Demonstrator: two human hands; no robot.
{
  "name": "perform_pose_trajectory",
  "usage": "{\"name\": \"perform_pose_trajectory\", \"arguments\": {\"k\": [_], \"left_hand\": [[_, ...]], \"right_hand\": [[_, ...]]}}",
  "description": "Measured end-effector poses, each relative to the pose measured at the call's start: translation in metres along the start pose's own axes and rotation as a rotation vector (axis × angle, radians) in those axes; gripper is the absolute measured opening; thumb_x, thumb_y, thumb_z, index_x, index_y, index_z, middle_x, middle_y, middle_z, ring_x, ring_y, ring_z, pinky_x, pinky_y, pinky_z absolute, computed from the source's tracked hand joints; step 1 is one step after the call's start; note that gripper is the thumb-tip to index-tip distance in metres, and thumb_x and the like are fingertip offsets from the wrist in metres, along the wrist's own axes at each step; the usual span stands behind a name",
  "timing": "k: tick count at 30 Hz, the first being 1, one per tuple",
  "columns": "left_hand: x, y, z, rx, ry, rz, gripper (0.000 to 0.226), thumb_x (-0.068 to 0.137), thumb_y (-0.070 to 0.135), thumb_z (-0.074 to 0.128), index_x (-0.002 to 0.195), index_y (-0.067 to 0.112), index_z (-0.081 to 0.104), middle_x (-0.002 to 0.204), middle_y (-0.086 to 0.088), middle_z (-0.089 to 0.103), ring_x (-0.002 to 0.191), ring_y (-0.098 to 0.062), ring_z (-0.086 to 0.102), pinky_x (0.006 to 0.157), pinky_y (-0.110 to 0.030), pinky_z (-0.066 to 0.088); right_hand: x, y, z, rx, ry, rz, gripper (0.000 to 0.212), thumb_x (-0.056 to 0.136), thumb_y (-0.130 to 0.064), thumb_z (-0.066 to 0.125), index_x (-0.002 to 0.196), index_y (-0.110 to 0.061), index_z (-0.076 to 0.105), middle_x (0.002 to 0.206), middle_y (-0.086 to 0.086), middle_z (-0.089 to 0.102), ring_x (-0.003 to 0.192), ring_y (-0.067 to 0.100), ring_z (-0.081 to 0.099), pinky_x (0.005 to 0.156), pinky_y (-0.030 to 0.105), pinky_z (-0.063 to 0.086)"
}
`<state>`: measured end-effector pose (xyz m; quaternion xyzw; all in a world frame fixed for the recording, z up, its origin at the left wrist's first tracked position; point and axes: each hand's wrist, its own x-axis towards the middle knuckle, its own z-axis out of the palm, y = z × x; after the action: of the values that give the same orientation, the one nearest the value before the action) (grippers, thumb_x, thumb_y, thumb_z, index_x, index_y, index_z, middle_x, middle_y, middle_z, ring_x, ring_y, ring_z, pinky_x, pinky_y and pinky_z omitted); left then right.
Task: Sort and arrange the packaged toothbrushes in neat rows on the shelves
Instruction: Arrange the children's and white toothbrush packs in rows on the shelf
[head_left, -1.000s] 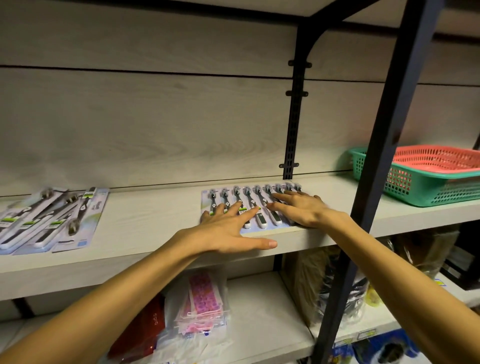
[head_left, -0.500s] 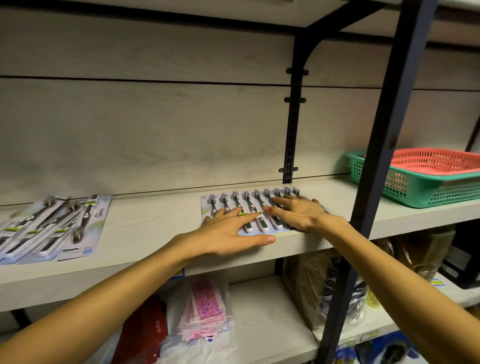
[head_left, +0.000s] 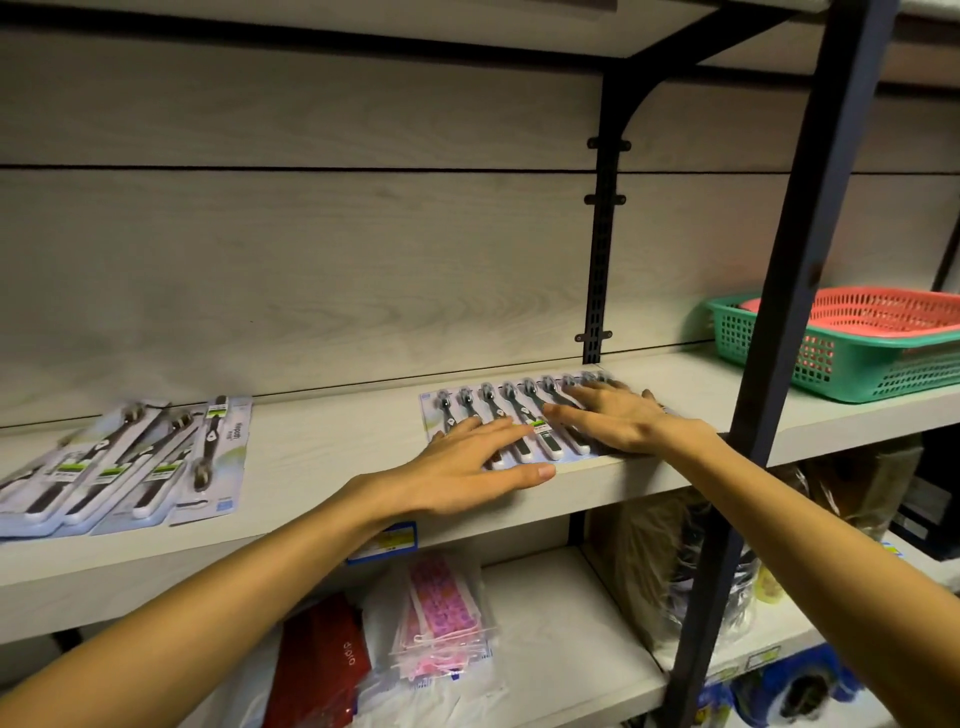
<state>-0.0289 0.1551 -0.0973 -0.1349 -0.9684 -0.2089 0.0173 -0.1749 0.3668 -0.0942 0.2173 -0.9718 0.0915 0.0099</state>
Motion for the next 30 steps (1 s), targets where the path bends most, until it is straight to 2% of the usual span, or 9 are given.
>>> {"name": "perform_pose_trajectory", "arguments": {"k": [2,4,8,11,17,20,23,26,30], "left_hand": [[-0.004,-0.003,-0.006,-0.281,0.06,-0.009,0.088,0.073,0.085,0.047,0.149,0.042,0.04,0.149,0.009,0.046,0.134,-0.009,0.044,0.114,-0.036,0.037],[-0.013,-0.011,-0.016,-0.426,0.155,-0.017,0.081,0.072,0.08,0.058,0.144,0.044,0.047,0.144,0.017,0.051,0.125,-0.001,0.052,0.107,-0.028,0.043],[-0.036,-0.052,-0.051,-0.221,0.316,-0.053,0.057,0.086,0.055,0.068,0.138,0.032,0.058,0.14,0.018,0.057,0.13,-0.001,0.05,0.112,-0.03,0.038],[-0.061,-0.092,-0.081,-0.028,0.353,-0.173,0.046,0.091,0.047,0.066,0.133,0.027,0.062,0.142,0.008,0.058,0.133,-0.011,0.049,0.114,-0.035,0.037],[-0.13,-0.165,-0.13,0.161,0.456,-0.393,0.035,0.093,0.046,0.062,0.125,0.031,0.064,0.129,0.007,0.064,0.114,-0.019,0.061,0.092,-0.033,0.047],[-0.157,-0.199,-0.145,0.265,0.475,-0.505,0.032,0.094,0.047,0.059,0.122,0.032,0.066,0.132,0.004,0.064,0.116,-0.025,0.061,0.093,-0.038,0.05],[-0.173,-0.227,-0.148,0.302,0.447,-0.546,0.031,0.094,0.049,0.058,0.118,0.032,0.067,0.131,0.003,0.064,0.115,-0.025,0.06,0.09,-0.037,0.05],[-0.183,-0.242,-0.14,0.279,0.417,-0.526,0.034,0.093,0.049,0.06,0.12,0.029,0.068,0.129,0.003,0.064,0.117,-0.024,0.061,0.09,-0.038,0.051],[-0.184,-0.251,-0.134,0.317,0.425,-0.485,0.035,0.094,0.053,0.055,0.119,0.031,0.068,0.131,0.001,0.064,0.117,-0.026,0.059,0.086,-0.038,0.05]], "right_hand": [[-0.003,-0.018,-0.003,0.049,0.16,-0.058,0.085,0.086,-0.085,0.019,0.152,-0.034,0.036,0.162,0.002,0.03,0.15,0.029,0.021,0.117,0.064,0.009],[-0.005,-0.046,-0.007,0.11,0.31,-0.158,0.074,0.092,-0.075,0.024,0.146,-0.029,0.046,0.154,0.003,0.043,0.143,0.027,0.033,0.117,0.061,0.017],[-0.006,-0.116,-0.003,0.195,0.392,-0.342,0.047,0.101,-0.045,0.045,0.14,-0.021,0.053,0.144,0.005,0.054,0.132,0.024,0.046,0.11,0.049,0.035],[-0.003,-0.168,0.009,0.193,0.313,-0.424,0.047,0.1,-0.039,0.05,0.142,-0.02,0.051,0.145,0.007,0.053,0.133,0.026,0.046,0.11,0.045,0.037],[0.005,-0.263,0.032,0.225,0.153,-0.506,0.05,0.097,-0.04,0.054,0.143,-0.021,0.049,0.142,0.006,0.057,0.126,0.027,0.055,0.103,0.04,0.045],[0.006,-0.307,0.042,0.268,0.112,-0.52,0.053,0.094,-0.052,0.053,0.139,-0.023,0.053,0.135,0.001,0.062,0.119,0.025,0.06,0.096,0.036,0.047],[0.002,-0.341,0.054,0.3,0.15,-0.466,0.063,0.081,-0.077,0.046,0.109,-0.026,0.068,0.109,0.0,0.072,0.096,0.025,0.066,0.084,0.038,0.054],[-0.008,-0.355,0.067,0.263,0.232,-0.468,0.07,0.066,-0.092,0.044,0.076,-0.026,0.064,0.073,-0.006,0.067,0.066,0.017,0.06,0.061,0.033,0.051],[-0.008,-0.343,0.067,0.252,0.234,-0.494,0.053,0.074,-0.078,0.057,0.081,-0.026,0.064,0.081,-0.006,0.07,0.073,0.018,0.062,0.061,0.032,0.048]]}}
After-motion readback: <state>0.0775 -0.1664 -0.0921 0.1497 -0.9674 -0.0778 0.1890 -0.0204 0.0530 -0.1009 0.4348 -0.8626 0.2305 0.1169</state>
